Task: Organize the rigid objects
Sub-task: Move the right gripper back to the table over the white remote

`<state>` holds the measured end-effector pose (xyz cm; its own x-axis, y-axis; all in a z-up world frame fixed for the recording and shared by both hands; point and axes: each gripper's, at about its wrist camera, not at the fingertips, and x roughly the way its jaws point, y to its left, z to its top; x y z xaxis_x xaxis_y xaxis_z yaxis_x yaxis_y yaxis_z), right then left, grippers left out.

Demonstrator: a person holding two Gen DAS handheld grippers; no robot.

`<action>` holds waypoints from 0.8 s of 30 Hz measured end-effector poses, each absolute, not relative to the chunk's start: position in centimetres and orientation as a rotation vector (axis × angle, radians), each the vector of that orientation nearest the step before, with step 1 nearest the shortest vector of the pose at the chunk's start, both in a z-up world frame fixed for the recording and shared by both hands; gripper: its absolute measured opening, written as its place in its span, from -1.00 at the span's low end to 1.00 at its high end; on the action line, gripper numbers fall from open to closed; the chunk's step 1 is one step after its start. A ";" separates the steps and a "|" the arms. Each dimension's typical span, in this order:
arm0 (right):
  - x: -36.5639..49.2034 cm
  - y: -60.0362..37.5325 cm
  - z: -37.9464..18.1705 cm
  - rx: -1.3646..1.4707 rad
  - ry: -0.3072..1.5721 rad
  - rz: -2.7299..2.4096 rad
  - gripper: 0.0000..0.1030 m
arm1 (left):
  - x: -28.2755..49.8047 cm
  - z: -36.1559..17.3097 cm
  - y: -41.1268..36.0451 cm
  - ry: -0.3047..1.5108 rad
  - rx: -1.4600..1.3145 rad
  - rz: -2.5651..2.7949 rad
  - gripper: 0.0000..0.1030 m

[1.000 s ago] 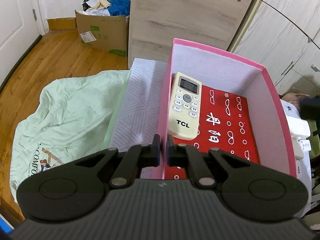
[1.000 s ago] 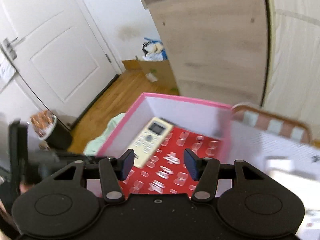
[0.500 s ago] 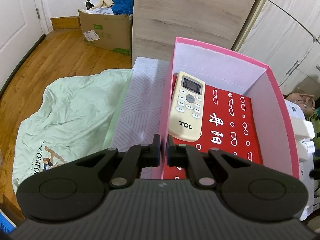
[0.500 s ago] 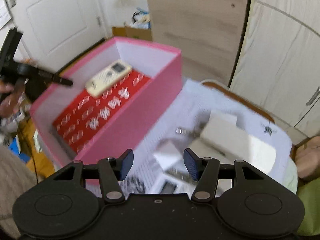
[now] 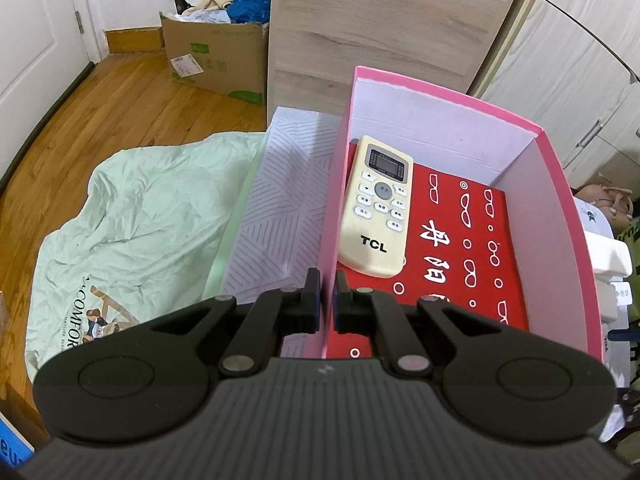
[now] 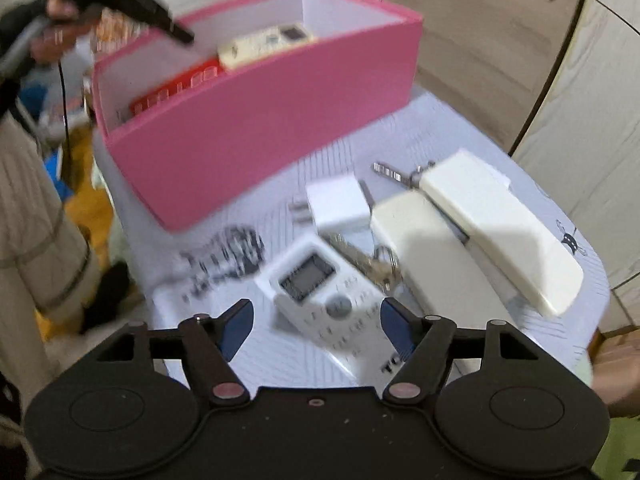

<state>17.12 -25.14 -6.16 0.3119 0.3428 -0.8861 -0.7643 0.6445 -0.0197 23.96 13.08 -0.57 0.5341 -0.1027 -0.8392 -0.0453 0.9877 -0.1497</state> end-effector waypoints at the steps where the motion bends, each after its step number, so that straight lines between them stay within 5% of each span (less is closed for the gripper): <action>1: 17.0 -25.2 -6.3 -0.513 1.001 0.768 0.46 | 23.9 -0.6 13.1 1.008 -0.161 -0.034 -0.90; 13: 19.5 -24.3 -8.1 -0.530 1.076 0.711 0.65 | 23.8 -0.5 12.9 1.011 -0.146 -0.033 -0.90; 18: 20.9 -24.9 -6.7 -0.255 1.211 0.617 0.40 | 23.7 -0.5 13.0 1.014 -0.149 -0.036 -0.90; 20: 21.0 -25.0 -6.4 -0.228 1.221 0.600 0.15 | 23.7 -0.5 13.0 1.014 -0.147 -0.036 -0.90; 24: 20.5 -24.9 -6.0 -0.256 1.198 0.605 0.01 | 23.6 -0.5 13.1 1.015 -0.150 -0.037 -0.90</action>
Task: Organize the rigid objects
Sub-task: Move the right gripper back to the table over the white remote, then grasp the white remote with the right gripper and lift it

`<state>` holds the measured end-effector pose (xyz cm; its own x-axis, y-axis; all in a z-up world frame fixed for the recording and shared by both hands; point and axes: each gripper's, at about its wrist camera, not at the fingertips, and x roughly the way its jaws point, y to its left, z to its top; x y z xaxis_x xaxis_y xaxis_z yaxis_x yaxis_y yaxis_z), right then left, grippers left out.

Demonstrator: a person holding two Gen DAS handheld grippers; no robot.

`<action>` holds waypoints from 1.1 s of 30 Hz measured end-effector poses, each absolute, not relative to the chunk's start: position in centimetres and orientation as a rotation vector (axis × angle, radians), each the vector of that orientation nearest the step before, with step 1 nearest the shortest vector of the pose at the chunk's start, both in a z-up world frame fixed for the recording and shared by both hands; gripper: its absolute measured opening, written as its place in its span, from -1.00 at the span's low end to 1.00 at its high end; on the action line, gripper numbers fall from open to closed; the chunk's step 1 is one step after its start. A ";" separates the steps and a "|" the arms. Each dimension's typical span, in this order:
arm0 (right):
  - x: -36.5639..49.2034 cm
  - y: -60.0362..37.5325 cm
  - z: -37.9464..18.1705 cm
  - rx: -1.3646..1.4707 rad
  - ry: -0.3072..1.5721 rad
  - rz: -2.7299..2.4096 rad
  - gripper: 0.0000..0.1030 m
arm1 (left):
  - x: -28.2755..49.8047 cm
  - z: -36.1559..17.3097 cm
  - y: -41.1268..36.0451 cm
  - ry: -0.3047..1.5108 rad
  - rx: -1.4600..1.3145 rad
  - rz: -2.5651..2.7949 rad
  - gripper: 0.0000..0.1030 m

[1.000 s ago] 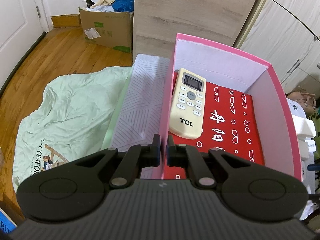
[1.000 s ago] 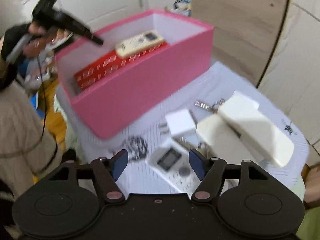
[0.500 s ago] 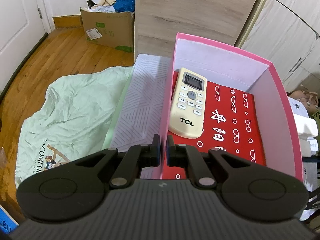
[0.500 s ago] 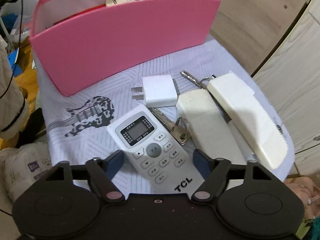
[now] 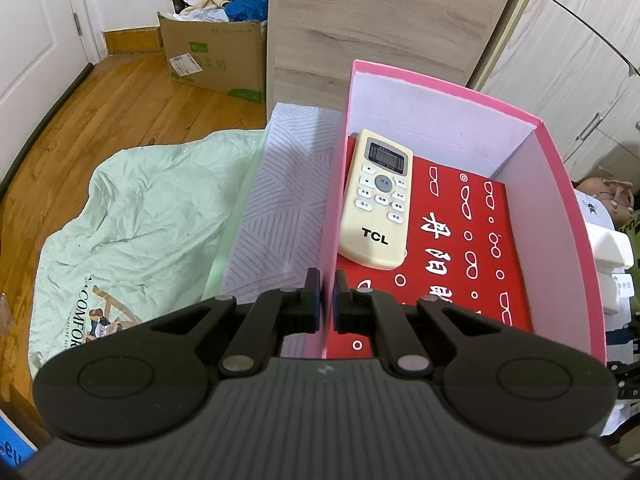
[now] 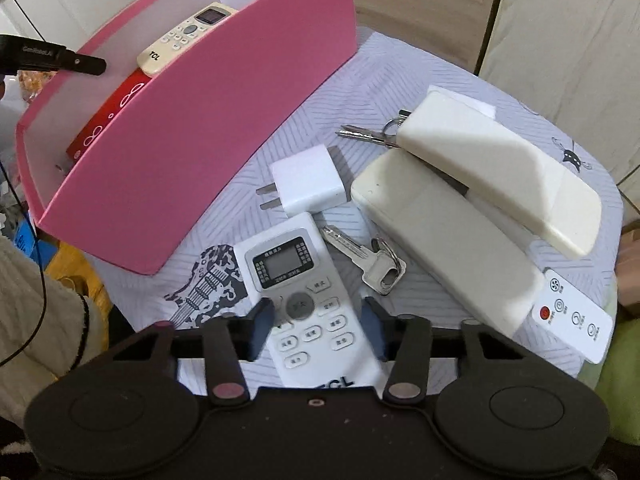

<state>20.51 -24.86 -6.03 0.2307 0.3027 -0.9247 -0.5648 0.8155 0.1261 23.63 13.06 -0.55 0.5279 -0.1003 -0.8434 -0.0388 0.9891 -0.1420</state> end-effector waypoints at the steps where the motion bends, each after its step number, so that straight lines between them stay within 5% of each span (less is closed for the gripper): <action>1: 20.4 -24.8 -5.8 -0.280 1.184 0.624 0.02 | 23.6 -0.6 13.1 1.016 -0.150 -0.037 -0.90; 7: 19.5 -23.4 -6.2 -0.382 1.107 0.732 0.42 | 23.5 -0.6 13.1 1.014 -0.143 -0.033 -0.89; 10: 19.3 -22.6 -7.2 -0.421 1.075 0.728 0.47 | 23.6 -0.6 13.0 1.014 -0.145 -0.032 -0.89; 13: 19.4 -22.4 -6.5 -0.404 1.097 0.680 0.24 | 23.6 -0.5 13.0 1.015 -0.146 -0.031 -0.89; 33: 19.0 -23.4 5.4 -0.161 0.693 0.506 0.19 | 23.8 -0.6 12.1 1.014 -0.110 -0.017 -0.90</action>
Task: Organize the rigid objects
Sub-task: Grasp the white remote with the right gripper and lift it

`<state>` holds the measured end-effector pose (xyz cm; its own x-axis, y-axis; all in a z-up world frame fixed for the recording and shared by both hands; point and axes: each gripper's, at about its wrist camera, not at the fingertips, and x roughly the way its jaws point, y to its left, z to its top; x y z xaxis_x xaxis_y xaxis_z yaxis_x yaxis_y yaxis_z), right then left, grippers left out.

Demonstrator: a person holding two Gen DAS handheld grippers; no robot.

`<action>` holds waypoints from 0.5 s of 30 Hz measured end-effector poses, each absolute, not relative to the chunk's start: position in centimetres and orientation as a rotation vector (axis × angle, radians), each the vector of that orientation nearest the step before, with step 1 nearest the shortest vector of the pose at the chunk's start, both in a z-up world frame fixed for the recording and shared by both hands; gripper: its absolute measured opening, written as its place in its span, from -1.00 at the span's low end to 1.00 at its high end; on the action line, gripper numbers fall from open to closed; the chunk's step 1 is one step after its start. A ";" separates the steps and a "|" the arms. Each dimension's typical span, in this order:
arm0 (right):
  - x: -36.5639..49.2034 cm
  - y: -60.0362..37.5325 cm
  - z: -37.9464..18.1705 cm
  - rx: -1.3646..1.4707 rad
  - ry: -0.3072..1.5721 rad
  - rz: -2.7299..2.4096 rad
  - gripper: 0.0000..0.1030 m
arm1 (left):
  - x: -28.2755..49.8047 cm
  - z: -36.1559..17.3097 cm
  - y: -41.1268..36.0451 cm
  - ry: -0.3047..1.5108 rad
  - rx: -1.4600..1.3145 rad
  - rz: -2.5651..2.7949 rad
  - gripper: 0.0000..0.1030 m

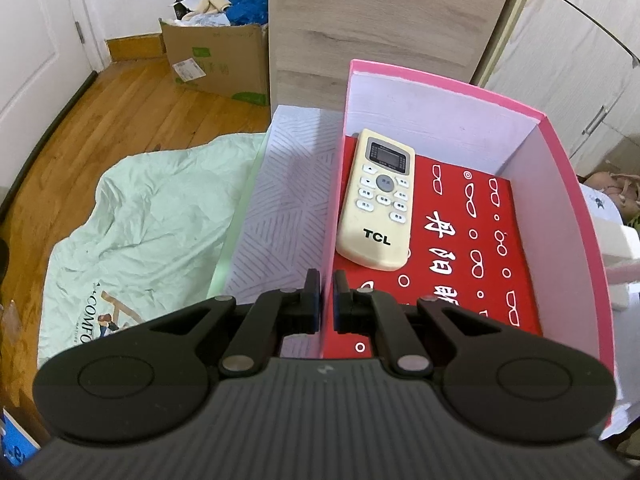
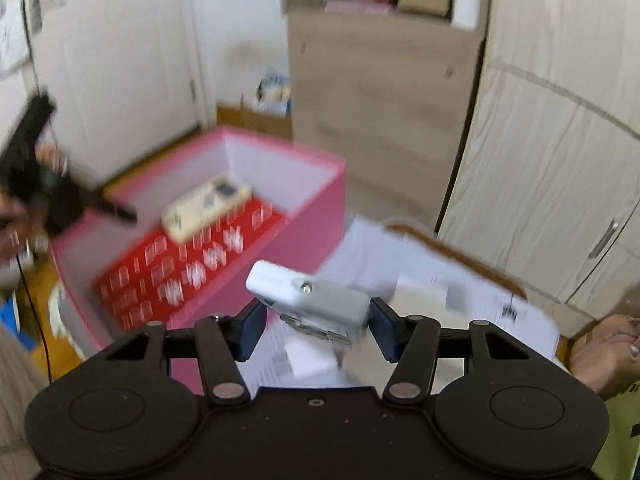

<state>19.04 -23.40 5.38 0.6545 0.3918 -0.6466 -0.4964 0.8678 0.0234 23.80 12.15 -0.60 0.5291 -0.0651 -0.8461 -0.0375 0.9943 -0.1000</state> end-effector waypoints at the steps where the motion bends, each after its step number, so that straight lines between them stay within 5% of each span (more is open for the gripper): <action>1: 19.0 -23.5 6.2 -0.144 0.661 0.503 0.19 | 23.8 -0.6 12.1 1.014 -0.110 -0.016 -0.90; 8: 18.2 -21.7 9.6 -0.007 0.518 0.635 0.19 | 23.8 -0.6 12.7 1.012 -0.145 -0.015 -0.90; 15: 20.0 -16.0 8.0 0.051 0.686 0.824 0.19 | 23.9 -0.6 13.1 1.015 -0.169 -0.021 -0.90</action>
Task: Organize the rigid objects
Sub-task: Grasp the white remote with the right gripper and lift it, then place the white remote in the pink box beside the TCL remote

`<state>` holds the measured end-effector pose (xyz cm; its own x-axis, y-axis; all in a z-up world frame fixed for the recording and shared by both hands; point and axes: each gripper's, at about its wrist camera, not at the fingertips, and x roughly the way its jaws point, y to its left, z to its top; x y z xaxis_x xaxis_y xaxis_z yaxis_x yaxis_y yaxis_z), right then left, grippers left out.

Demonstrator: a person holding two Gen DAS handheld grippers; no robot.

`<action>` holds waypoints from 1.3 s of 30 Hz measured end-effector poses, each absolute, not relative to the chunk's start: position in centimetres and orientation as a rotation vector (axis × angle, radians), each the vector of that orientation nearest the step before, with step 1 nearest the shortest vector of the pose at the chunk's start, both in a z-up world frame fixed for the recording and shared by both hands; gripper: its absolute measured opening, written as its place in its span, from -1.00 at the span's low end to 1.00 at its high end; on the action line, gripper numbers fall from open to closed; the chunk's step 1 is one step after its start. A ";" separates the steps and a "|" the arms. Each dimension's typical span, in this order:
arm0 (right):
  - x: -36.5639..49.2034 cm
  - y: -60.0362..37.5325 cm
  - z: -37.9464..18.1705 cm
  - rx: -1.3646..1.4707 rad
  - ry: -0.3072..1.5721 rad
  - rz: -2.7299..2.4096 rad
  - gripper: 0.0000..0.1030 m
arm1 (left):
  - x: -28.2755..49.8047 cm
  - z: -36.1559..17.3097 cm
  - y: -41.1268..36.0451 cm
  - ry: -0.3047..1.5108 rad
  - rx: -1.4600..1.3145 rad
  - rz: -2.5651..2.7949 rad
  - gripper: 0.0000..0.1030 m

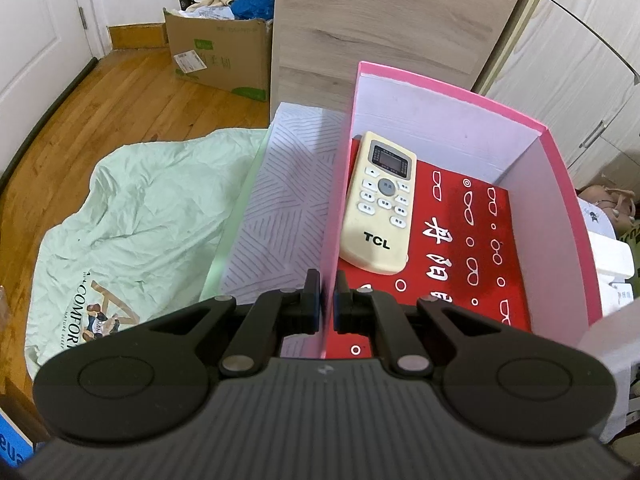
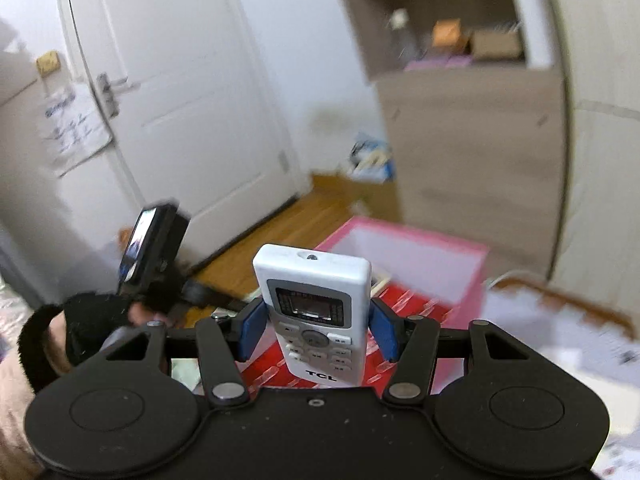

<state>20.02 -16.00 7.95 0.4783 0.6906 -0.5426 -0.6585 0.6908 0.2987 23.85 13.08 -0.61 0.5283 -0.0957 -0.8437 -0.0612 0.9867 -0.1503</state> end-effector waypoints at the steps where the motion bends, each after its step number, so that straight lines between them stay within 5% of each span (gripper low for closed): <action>1: 20.2 -14.9 7.5 0.025 0.704 0.824 0.19 | 23.8 -0.6 13.1 1.015 -0.170 -0.020 -0.90; 6: 22.0 -10.6 4.6 -0.095 0.794 0.789 0.19 | 23.9 -0.6 13.2 1.015 -0.174 -0.021 -0.90; 14: 25.8 -9.7 1.0 0.232 1.102 0.812 0.19 | 24.1 -0.8 13.9 1.026 -0.231 -0.035 -0.86; 39: 28.5 -6.3 -4.4 0.515 1.377 0.581 0.18 | 23.7 -0.8 14.3 1.026 -0.265 -0.063 -0.84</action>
